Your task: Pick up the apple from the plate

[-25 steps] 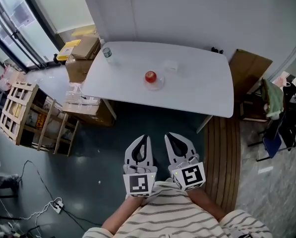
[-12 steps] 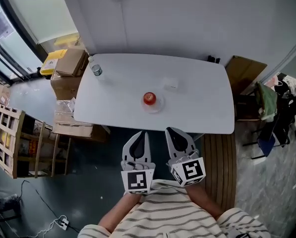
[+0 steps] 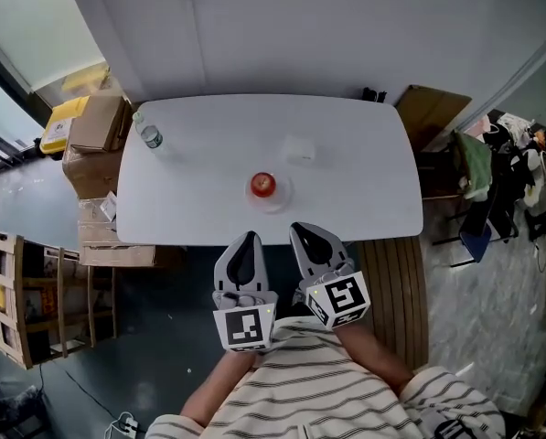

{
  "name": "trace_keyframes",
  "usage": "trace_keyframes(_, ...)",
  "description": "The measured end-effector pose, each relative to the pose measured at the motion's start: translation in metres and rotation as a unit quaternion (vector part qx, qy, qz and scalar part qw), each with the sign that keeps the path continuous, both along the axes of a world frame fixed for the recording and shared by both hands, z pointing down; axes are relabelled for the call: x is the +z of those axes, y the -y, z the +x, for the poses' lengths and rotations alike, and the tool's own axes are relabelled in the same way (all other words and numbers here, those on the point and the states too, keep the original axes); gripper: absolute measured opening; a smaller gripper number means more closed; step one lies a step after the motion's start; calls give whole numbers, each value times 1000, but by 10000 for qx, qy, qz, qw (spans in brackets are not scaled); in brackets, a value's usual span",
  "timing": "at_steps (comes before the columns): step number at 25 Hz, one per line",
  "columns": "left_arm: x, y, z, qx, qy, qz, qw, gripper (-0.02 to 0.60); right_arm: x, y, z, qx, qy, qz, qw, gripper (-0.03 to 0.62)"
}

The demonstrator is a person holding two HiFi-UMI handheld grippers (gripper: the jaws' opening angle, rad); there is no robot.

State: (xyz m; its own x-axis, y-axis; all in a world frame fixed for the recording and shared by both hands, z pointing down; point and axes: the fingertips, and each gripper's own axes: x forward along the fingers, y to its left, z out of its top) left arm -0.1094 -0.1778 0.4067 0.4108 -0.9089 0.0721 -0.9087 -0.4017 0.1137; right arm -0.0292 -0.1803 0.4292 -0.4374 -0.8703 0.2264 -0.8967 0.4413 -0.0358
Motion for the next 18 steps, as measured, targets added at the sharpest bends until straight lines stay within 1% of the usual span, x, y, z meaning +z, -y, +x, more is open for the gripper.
trace_keyframes(4, 11, 10, -4, 0, 25, -111, 9999, 5, 14, 13, 1, 63, -69, -151, 9998, 12)
trace_keyframes(9, 29, 27, -7, -87, 74, -294, 9995, 5, 39, 32, 1, -64, -192, -273, 9994, 12)
trace_keyframes(18, 47, 52, 2, -302, 276, -506, 9979, 5, 87, 77, 21, -211, -167, -548, 9981, 14)
